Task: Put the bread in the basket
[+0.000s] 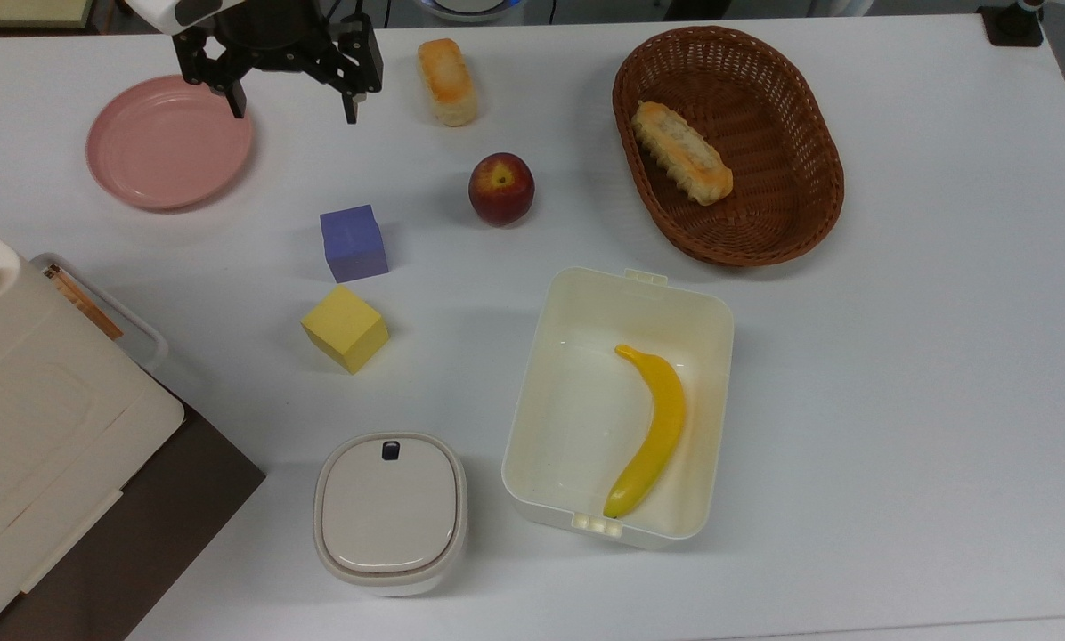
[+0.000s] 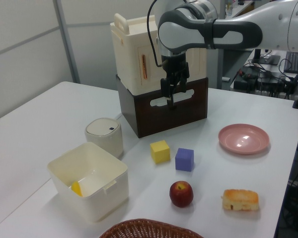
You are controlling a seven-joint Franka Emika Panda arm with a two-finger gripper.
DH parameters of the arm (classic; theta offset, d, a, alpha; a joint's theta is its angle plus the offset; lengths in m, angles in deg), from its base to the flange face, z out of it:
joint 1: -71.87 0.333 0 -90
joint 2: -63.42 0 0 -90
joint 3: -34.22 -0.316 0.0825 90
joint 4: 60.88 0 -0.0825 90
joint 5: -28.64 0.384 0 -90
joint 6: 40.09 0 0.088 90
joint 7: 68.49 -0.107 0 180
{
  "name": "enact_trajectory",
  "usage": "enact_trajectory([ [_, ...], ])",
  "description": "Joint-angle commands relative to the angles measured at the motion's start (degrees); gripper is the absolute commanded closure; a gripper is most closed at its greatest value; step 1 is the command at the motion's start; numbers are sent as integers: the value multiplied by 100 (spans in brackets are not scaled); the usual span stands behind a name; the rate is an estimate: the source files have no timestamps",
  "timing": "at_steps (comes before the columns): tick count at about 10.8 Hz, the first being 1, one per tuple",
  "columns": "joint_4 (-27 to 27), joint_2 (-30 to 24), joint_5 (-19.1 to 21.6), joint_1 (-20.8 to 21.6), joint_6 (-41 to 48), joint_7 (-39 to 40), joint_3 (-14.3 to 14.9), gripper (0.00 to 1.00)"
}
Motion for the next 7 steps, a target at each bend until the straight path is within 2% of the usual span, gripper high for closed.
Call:
enact_trajectory([
  [1,172,-153,-21,26,38,38,-10,0],
  [7,207,-153,-21,70,100,29,-19,0],
])
